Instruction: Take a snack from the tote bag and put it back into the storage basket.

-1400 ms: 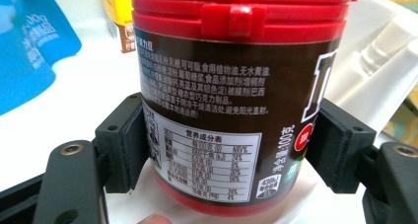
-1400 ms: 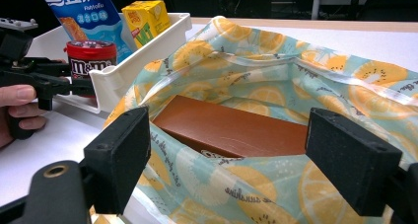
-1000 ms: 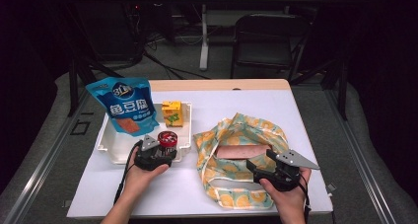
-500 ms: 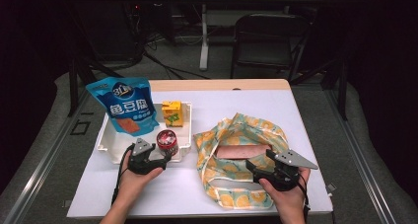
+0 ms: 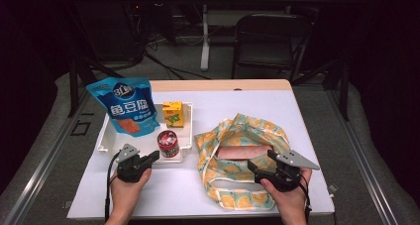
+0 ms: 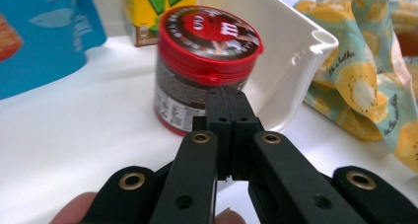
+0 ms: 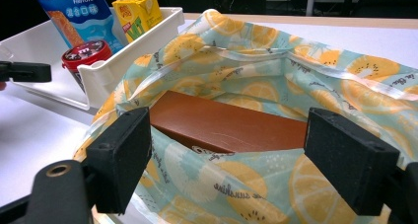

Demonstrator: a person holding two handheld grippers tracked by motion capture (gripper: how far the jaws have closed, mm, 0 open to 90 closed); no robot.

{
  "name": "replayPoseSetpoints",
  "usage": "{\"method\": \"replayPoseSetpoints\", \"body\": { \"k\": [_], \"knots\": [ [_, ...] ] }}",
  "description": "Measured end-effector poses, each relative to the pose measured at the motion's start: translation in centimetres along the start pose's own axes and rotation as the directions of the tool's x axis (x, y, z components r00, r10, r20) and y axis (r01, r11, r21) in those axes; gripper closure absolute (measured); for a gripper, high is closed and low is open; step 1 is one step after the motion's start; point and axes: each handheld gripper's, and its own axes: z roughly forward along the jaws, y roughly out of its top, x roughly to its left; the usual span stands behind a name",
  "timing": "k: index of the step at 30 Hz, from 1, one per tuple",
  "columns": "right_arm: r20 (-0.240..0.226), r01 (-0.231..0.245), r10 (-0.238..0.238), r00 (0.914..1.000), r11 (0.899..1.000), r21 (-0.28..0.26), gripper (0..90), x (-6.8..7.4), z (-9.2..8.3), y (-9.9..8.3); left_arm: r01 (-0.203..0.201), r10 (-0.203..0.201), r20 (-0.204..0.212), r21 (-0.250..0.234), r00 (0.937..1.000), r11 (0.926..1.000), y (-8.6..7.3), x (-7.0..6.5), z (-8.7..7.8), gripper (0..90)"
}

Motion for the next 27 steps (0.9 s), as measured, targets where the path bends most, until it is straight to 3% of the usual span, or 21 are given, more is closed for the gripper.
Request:
{"method": "replayPoseSetpoints", "body": {
  "k": [5,8,16,22,27],
  "knots": [
    [0.002,0.008,-0.008,1.0,1.0,0.008,18.2,0.1,0.0,0.0,-0.002,0.002,-0.011,-0.005,0.9999,1.0,0.5,-0.2,1.3,90.0],
    [0.004,0.009,-0.009,0.9999,1.0,0.011,18.2,0.0,0.0,-0.1,-0.003,0.003,-0.062,0.003,0.9981,1.0,0.8,0.1,1.6,90.0],
    [0.01,-0.001,0.001,0.9999,1.0,0.01,18.4,-0.2,0.0,-0.1,0.067,-0.066,-0.092,0.009,0.9936,0.9977,2.1,2.2,2.4,90.0],
    [0.01,-0.002,0.002,0.9999,1.0,0.012,18.5,-0.2,0.0,-0.1,0.161,-0.161,-0.117,-0.013,0.9799,0.9869,3.1,3.3,3.8,90.0],
    [0.015,-0.01,0.01,0.9998,1.0,0.009,18.7,-0.6,0.0,-0.2,0.18,-0.179,-0.118,-0.001,0.9767,0.9837,3.7,3.4,4.8,90.0]
  ]
}}
